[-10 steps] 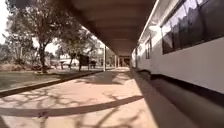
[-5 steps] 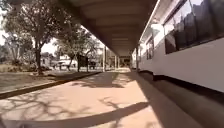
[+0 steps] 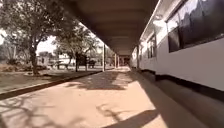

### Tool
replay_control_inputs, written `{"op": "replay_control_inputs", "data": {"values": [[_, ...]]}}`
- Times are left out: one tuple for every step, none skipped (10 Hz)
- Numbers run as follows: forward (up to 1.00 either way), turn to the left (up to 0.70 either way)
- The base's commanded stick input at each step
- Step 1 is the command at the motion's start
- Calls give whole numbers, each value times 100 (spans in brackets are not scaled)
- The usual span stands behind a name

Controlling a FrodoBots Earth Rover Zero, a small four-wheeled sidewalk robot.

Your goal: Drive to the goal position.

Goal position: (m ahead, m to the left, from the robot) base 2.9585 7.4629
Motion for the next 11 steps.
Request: {"op": "replay_control_inputs", "data": {"values": [[70,-35],[70,-29],[70,-3],[70,0],[70,0],[70,0],[70,0],[70,0],[70,0],[70,0],[70,0]]}}
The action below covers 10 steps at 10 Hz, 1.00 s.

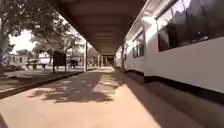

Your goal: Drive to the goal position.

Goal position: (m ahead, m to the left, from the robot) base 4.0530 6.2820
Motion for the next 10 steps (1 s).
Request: {"op": "replay_control_inputs", "data": {"values": [[70,0],[70,0],[70,0],[70,0],[70,0],[70,19],[70,32],[70,3],[70,0],[70,0]]}}
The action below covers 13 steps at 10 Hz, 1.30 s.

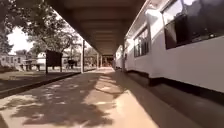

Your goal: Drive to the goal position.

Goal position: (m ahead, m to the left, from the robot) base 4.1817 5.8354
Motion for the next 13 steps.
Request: {"op": "replay_control_inputs", "data": {"values": [[70,0],[70,0],[70,0],[70,0],[70,0],[70,0],[70,0],[70,0],[70,0],[70,0],[70,0],[70,0],[70,0]]}}
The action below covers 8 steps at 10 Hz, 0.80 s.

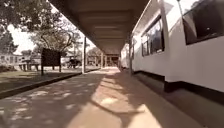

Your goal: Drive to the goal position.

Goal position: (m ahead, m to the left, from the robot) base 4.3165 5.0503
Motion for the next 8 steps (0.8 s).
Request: {"op": "replay_control_inputs", "data": {"values": [[70,0],[70,0],[70,0],[70,0],[70,0],[70,0],[70,0],[70,0]]}}
